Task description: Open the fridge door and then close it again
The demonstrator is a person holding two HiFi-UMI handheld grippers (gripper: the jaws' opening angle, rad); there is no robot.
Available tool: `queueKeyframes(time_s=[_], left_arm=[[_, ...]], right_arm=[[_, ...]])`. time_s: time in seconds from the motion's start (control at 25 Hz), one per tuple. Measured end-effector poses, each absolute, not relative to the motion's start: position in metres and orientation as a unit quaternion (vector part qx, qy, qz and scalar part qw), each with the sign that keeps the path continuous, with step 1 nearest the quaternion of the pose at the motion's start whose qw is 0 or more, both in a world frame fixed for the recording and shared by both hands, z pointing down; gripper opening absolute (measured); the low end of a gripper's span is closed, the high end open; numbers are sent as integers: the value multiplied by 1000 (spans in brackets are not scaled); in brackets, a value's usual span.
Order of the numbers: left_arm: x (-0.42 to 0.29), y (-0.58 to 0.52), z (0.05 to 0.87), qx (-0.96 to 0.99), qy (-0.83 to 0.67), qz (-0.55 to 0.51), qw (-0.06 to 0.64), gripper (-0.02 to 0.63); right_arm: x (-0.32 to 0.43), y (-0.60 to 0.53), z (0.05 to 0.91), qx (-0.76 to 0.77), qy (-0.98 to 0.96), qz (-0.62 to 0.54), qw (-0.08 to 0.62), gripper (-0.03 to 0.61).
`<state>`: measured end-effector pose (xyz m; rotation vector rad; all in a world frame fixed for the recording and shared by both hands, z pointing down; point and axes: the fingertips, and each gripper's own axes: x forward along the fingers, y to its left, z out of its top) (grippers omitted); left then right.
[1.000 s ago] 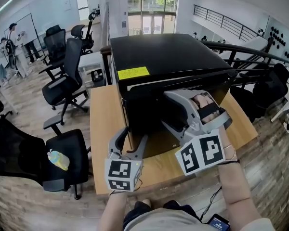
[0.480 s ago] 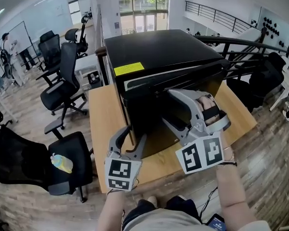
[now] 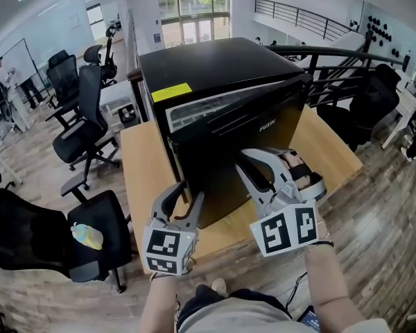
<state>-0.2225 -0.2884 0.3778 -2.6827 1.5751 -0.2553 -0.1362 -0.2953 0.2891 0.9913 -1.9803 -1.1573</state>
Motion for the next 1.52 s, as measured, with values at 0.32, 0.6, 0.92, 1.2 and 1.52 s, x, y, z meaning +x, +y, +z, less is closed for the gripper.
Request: queueKeyframes(time_s=[0.32,0.6,0.92,1.2,1.52], left_arm=[[-193,-248,374,-855,515,-66,-7,152],[-161,-205,372,-862,502,-70,-5,135],[-122,-167,371,-878,469,-92,0,123],[-94,-143,372,-894,438,-96,8,115],[-70,-125,372,-911,400,-96,8,104]], right_arm=[[-113,-250,294,389,-783,-401,274,-2],[-94,-205,307,394,-814,-350,244,-2],[-69,-163,315,401,-855,-268,190,76],[-46,-143,326,417,-872,-205,154,124],[-20,-123,359,432,-877,-148,153,143]])
